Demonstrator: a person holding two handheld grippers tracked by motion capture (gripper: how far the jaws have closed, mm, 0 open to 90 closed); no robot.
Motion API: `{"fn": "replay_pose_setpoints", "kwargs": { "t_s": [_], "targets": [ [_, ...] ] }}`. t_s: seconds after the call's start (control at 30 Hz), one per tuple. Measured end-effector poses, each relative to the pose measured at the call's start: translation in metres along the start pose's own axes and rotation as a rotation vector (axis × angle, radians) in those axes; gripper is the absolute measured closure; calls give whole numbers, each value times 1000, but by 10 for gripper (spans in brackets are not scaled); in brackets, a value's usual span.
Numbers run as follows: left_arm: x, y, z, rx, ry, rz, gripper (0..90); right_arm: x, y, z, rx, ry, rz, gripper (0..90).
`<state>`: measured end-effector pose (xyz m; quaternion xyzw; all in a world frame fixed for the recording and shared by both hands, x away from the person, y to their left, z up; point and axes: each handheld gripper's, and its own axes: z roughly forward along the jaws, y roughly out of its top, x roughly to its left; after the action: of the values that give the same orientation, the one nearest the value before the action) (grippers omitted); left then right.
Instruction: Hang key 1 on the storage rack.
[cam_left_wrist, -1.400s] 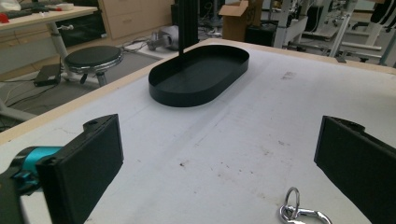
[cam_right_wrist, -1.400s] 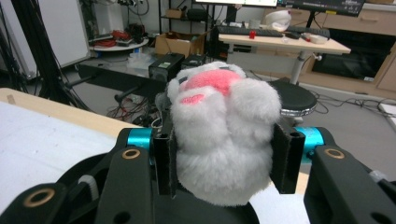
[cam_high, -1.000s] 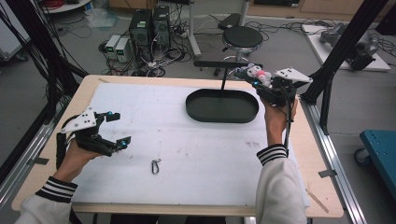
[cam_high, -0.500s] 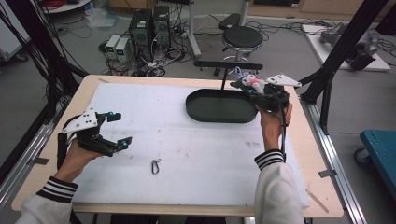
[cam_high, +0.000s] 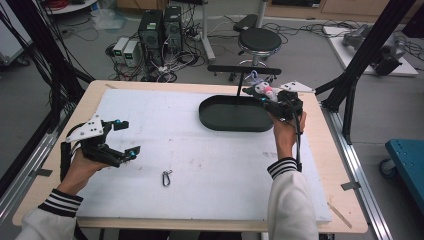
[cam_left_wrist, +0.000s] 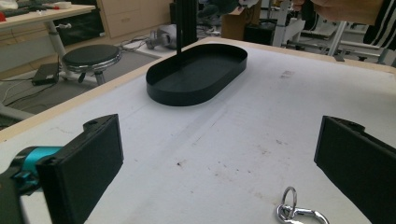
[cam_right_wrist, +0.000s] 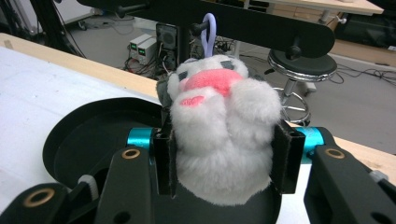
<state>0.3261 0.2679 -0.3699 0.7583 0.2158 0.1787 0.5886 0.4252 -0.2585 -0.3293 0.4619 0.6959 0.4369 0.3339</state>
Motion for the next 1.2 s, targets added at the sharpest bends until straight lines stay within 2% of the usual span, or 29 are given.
{"fn": "replay_pose_setpoints", "kwargs": {
  "t_s": [0.1, 0.17, 0.2, 0.27, 0.3, 0.33, 0.4, 0.43, 0.53, 0.57, 0.67, 0.8, 0.87, 1.0, 1.03, 1.1, 1.2],
  "targets": [
    [0, 0, -1, -1, 4, -4, 17, -2, -1, 1, -4, 13, 8, 528],
    [0, 0, -1, -2, 8, -5, 17, -4, -2, 2, -3, 40, 31, 474],
    [1, 0, -2, -4, 9, -5, 17, -5, -3, 3, 0, 62, 46, 412],
    [1, 0, -2, -13, 6, -3, 17, -6, -5, 5, 23, 109, 48, 173],
    [1, 0, -3, -19, 4, -3, 17, -5, -5, 5, 36, 111, 46, 110],
    [2, 0, -4, -23, 8, -1, 17, -5, -6, 5, 34, 116, 38, 92],
    [2, 0, -5, -26, 16, -1, 17, -3, -7, 0, -5, 147, 39, 76],
    [3, 0, -6, -26, 20, -4, 17, -3, -7, -3, -17, 158, 38, 3],
    [5, -4, -9, -43, 44, -7, 17, 1, -7, -12, -54, 197, 25, 7],
    [5, -5, -10, -42, 56, -12, 17, 2, -7, -16, -76, 205, 4, 7],
    [7, -10, -15, -51, 74, -35, 17, 7, -12, -29, -116, 244, -9, 7],
    [8, -12, -21, -71, 89, -45, 17, 13, -23, -45, -158, 274, -35, 7],
    [7, -14, -24, -100, 92, -55, 17, 16, -31, -51, -173, 288, -50, 6],
    [5, -19, -28, -110, 93, -57, 17, 22, -45, -62, -221, 315, -69, 7],
    [4, -20, -28, -115, 94, -61, 17, 23, -49, -66, -225, 320, -75, 7],
    [3, -22, -30, -124, 92, -61, 17, 26, -51, -68, -195, 336, -80, 7],
    [2, -25, -32, -124, 95, -61, 17, 32, -51, -75, -196, 326, -114, 7]
  ]
}}
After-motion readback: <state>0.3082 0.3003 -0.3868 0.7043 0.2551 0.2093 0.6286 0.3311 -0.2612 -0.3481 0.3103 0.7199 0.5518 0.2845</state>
